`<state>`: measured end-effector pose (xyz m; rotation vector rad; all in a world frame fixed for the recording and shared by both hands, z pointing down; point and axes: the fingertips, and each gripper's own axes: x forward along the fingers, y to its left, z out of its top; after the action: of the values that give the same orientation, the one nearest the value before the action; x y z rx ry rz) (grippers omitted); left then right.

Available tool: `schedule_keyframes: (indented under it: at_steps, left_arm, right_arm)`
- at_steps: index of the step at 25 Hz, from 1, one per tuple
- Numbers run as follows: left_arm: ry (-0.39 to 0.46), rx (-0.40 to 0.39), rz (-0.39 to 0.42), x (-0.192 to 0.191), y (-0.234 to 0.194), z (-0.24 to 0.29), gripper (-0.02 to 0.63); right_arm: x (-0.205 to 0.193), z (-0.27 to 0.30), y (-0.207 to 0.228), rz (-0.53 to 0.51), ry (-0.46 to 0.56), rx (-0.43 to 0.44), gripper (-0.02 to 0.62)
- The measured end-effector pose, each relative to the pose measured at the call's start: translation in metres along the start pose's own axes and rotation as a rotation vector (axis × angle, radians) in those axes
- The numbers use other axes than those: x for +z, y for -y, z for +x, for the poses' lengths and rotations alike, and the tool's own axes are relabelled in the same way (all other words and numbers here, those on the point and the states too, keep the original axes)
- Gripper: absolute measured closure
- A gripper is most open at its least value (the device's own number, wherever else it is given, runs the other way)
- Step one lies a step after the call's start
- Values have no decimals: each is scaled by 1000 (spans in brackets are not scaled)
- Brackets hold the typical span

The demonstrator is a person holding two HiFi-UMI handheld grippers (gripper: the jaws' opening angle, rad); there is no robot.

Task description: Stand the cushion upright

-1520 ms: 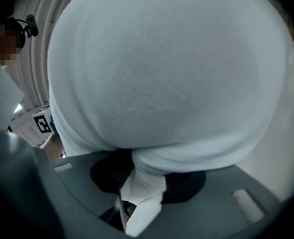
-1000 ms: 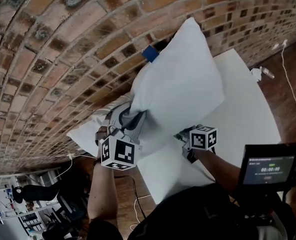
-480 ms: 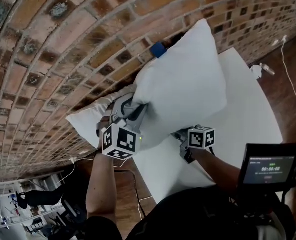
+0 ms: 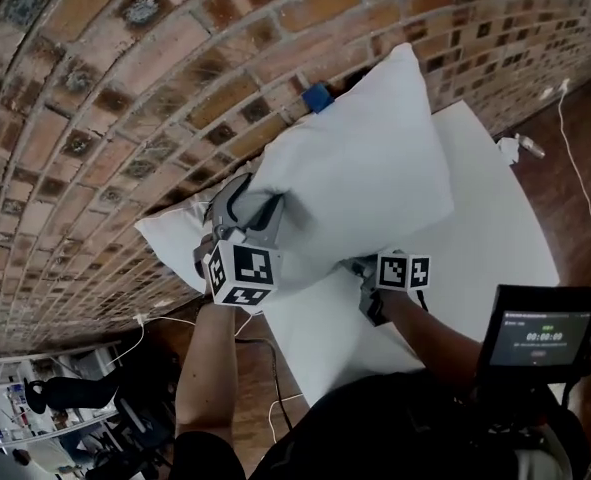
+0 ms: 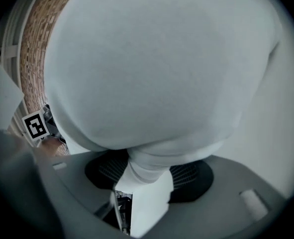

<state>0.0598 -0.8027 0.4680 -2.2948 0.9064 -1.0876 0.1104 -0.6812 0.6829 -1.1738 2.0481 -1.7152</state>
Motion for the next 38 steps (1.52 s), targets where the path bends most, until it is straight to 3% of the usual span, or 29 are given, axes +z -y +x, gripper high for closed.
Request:
schedule_keyframes:
  at_steps: [9, 10, 15, 19, 22, 28, 33, 38]
  left_arm:
    - [-33, 173, -99, -9, -10, -41, 367]
    - [-41, 178, -115, -11, -11, -46, 403]
    - [-8, 116, -236, -16, 2, -84, 431]
    - [84, 99, -414, -15, 10, -118, 431]
    - [129, 94, -502, -13, 20, -142, 431]
    - [218, 91, -603, -18, 36, -201, 435]
    - [287, 142, -668, -34, 57, -250, 465]
    - [329, 85, -733, -50, 96, -278, 518]
  right_arm:
    - [-12, -52, -4, -66, 0, -140, 344]
    - [-12, -59, -6, -76, 10, -149, 344]
    - [-7, -96, -35, -130, 97, -149, 345]
    - [-1, -115, -72, -257, 142, -109, 350]
    - [3, -132, -94, -381, 163, -118, 353]
    - [-8, -154, -146, -571, 216, -117, 362]
    - [-33, -178, -178, -704, 258, -135, 379]
    - [-58, -202, -198, -818, 240, -155, 419]
